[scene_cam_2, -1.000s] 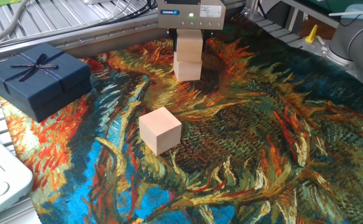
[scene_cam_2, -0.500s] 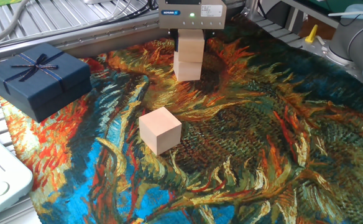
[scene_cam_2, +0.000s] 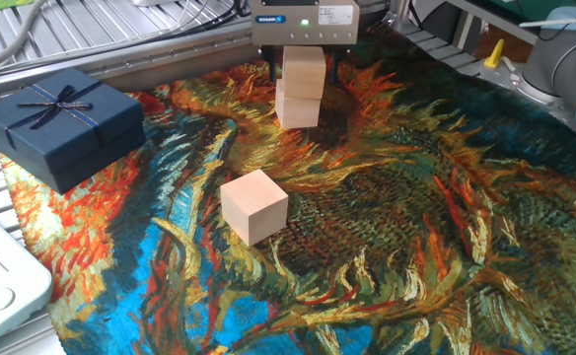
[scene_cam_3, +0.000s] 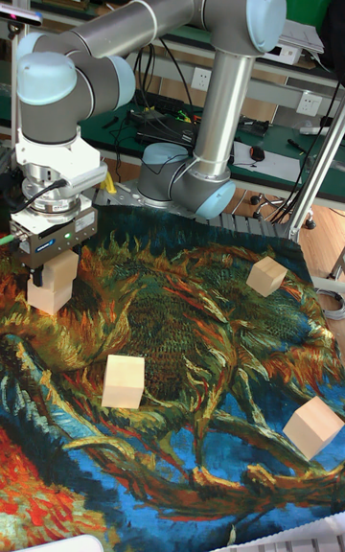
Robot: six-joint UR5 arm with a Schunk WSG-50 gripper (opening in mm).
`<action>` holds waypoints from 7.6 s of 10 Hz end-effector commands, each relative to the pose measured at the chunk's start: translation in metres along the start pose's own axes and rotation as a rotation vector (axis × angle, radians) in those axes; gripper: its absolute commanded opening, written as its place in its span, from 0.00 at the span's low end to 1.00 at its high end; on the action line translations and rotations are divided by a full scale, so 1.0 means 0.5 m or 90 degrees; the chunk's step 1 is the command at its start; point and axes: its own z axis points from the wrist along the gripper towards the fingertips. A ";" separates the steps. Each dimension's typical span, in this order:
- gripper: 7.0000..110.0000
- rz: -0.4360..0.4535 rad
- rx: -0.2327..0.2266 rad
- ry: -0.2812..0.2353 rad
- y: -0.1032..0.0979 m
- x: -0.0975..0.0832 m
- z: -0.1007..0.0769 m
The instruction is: Stack the blocks in a vertical line of five
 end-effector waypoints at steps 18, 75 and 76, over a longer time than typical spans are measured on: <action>0.79 -0.020 -0.013 0.035 -0.004 -0.019 -0.022; 0.79 -0.017 -0.013 0.141 -0.006 0.037 -0.049; 0.79 -0.014 0.002 0.148 -0.013 0.037 -0.055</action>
